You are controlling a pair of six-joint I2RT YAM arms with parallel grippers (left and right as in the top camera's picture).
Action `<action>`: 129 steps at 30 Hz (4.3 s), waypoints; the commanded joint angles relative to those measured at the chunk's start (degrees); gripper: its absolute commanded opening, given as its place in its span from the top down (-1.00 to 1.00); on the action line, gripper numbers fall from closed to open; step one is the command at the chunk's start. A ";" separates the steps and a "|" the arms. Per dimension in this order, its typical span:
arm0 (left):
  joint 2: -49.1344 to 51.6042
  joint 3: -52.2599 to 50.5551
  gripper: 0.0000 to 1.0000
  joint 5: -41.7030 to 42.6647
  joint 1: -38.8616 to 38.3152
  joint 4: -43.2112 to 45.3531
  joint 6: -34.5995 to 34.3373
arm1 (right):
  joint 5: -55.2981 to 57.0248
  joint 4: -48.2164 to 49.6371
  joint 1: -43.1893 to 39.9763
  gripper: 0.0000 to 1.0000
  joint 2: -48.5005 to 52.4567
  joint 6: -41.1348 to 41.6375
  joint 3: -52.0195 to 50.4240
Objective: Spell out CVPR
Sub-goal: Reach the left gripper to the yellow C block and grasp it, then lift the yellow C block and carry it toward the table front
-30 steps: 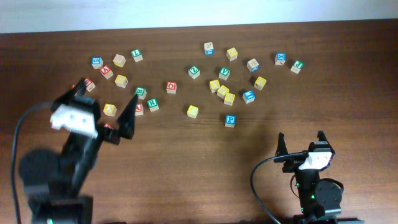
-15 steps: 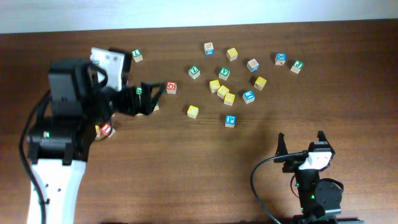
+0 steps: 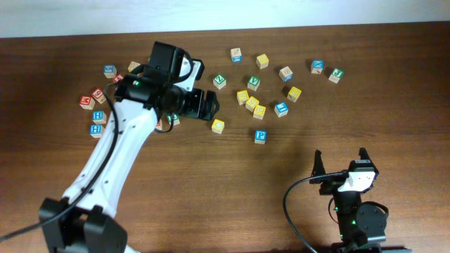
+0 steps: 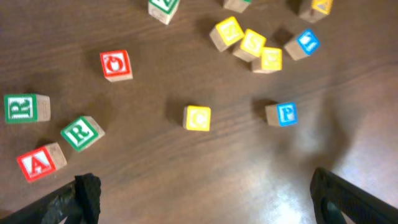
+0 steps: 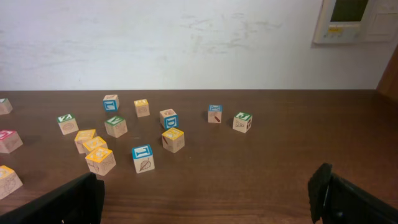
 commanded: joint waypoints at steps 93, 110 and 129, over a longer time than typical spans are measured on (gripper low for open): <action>27.93 39.56 0.77 -17.46 -9.05 -26.10 -3.19 | 0.66 -0.44 -0.44 -0.97 -0.42 -0.02 -0.31; 27.85 37.18 0.72 -6.86 12.17 -41.81 -1.64 | 0.66 -0.44 -0.44 -0.96 -0.42 -0.02 -0.31; 6.84 -4.74 0.60 -4.31 3.91 -15.67 -12.46 | 0.66 -0.44 -0.44 -0.97 -0.42 -0.02 -0.31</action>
